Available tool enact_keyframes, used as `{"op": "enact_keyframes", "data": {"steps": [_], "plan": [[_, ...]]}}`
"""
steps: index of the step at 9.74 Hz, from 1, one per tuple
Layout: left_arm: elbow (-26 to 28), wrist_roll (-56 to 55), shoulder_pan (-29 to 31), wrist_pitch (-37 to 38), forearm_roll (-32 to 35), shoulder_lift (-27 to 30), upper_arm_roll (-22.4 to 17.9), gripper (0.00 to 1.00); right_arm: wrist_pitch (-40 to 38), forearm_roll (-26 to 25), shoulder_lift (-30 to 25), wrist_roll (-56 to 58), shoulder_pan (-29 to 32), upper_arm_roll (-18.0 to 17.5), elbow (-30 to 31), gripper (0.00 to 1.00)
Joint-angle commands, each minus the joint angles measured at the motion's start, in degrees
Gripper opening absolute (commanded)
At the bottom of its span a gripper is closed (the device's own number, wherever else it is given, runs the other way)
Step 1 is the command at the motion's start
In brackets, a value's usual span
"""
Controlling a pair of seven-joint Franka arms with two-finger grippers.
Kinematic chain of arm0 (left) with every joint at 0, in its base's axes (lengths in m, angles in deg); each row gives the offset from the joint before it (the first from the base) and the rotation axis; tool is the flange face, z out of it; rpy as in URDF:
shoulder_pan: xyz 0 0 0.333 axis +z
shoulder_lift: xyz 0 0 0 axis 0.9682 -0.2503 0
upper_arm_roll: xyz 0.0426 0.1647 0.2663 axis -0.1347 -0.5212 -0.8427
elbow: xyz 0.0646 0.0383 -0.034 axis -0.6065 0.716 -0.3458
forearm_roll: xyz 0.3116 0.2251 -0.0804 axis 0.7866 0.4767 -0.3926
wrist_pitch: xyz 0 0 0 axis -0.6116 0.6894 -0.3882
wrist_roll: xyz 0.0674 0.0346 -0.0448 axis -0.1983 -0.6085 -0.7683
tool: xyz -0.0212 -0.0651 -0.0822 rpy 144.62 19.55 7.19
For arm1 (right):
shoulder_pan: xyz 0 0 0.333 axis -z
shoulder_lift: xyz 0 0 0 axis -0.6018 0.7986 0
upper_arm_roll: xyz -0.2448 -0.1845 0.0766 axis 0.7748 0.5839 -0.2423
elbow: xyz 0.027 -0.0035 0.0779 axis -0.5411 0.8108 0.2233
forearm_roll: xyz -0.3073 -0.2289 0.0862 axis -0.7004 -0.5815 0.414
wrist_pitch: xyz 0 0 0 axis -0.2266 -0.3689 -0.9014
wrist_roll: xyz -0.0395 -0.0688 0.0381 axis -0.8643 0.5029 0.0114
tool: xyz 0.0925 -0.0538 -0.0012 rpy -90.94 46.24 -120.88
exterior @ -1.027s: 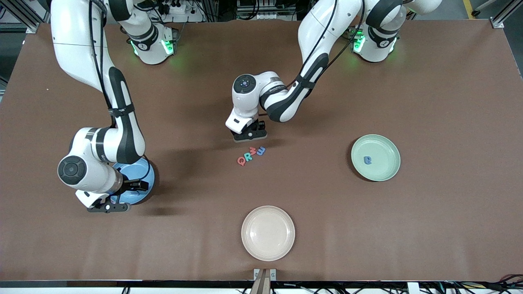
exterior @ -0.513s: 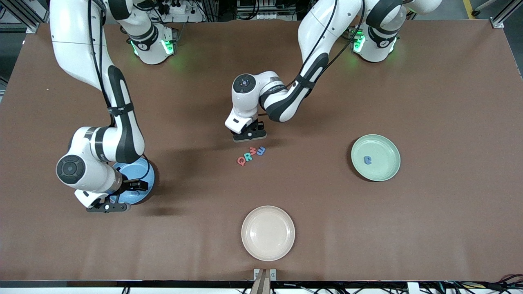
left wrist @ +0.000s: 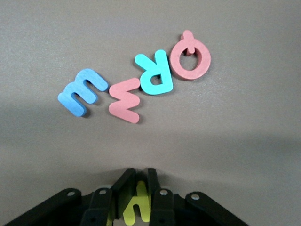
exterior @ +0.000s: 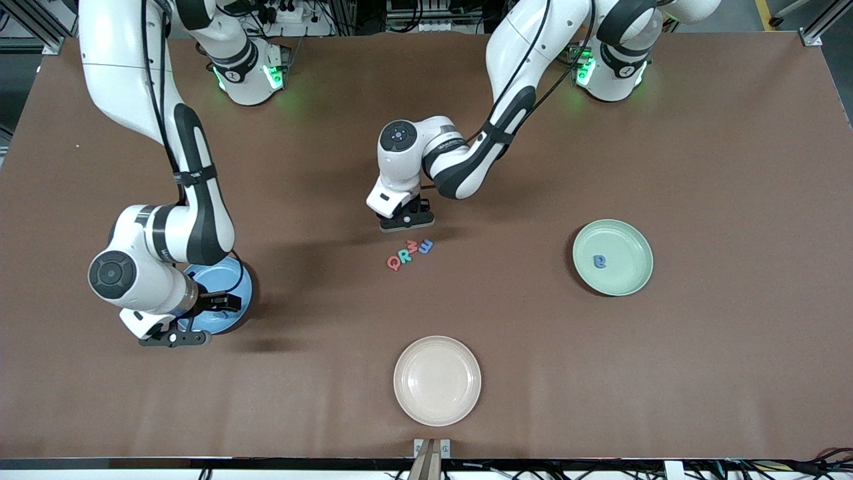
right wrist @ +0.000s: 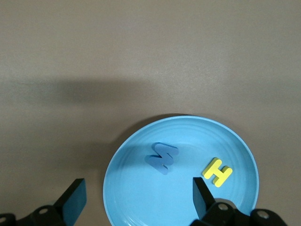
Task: Sort uppercase to blue plate, lowercase to green plate
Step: 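Grasp the yellow h with the left gripper while the right gripper withdraws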
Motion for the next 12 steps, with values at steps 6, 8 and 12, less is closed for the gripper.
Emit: {"op": "enact_keyframes", "data": {"steps": [6, 8, 12], "plan": [[-0.2, 4.6, 4.0, 5.3, -1.1, 1.6, 1.1, 0.0, -2.0, 0.5, -1.7, -6.0, -1.5, -0.7, -1.3, 1.0], [-1.8, 10.2, 7.5, 13.1, -3.2, 4.2, 3.4, 0.0, -1.9, 0.5, -1.7, -10.3, -4.0, -0.7, -1.4, 1.0], [-0.2, 22.0, 11.8, 24.0, -3.4, 9.1, 3.0, 0.0, -1.2, 0.7, -0.4, -25.6, -11.1, -0.8, -1.8, 1.0]]}}
